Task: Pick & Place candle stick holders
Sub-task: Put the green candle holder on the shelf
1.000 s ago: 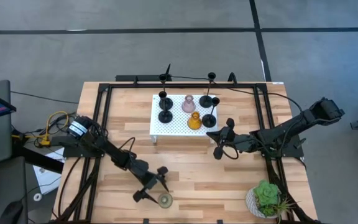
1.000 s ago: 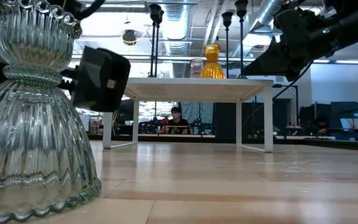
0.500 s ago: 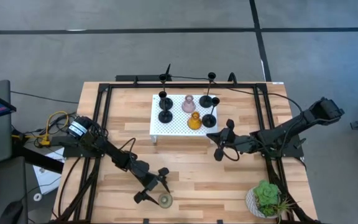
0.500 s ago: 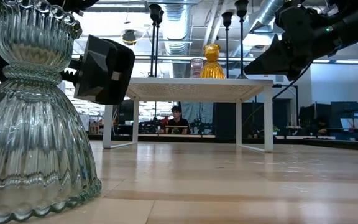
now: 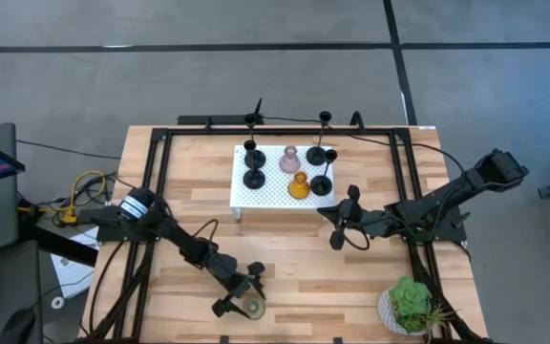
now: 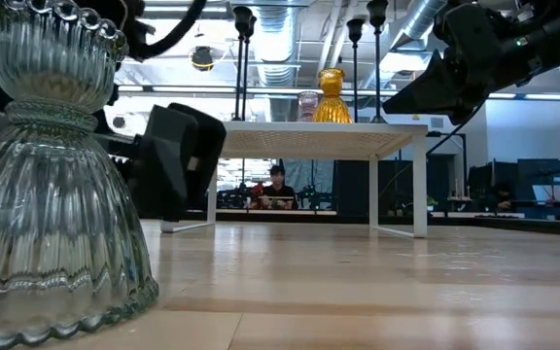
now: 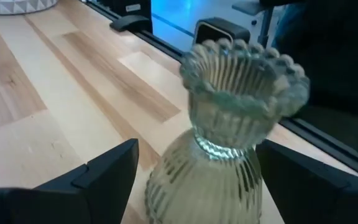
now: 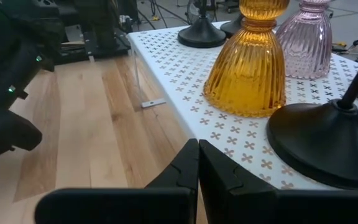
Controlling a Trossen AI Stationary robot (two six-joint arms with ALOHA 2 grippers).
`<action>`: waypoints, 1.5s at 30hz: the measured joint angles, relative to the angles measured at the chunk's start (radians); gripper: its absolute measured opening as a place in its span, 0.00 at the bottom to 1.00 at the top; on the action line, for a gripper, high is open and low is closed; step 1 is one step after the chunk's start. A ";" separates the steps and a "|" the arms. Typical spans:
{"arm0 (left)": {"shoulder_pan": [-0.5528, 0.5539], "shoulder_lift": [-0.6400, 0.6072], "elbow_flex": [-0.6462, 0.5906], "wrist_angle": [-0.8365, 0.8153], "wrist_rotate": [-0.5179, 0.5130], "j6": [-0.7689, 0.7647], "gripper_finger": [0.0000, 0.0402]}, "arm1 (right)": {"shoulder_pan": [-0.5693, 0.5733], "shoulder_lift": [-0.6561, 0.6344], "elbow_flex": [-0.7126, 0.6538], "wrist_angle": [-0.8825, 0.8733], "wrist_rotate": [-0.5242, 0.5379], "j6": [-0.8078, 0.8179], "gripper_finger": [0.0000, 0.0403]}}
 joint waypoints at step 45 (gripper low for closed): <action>0.006 -0.053 0.001 0.005 0.000 -0.120 0.53 | -0.001 0.000 0.000 -0.003 0.000 0.000 0.00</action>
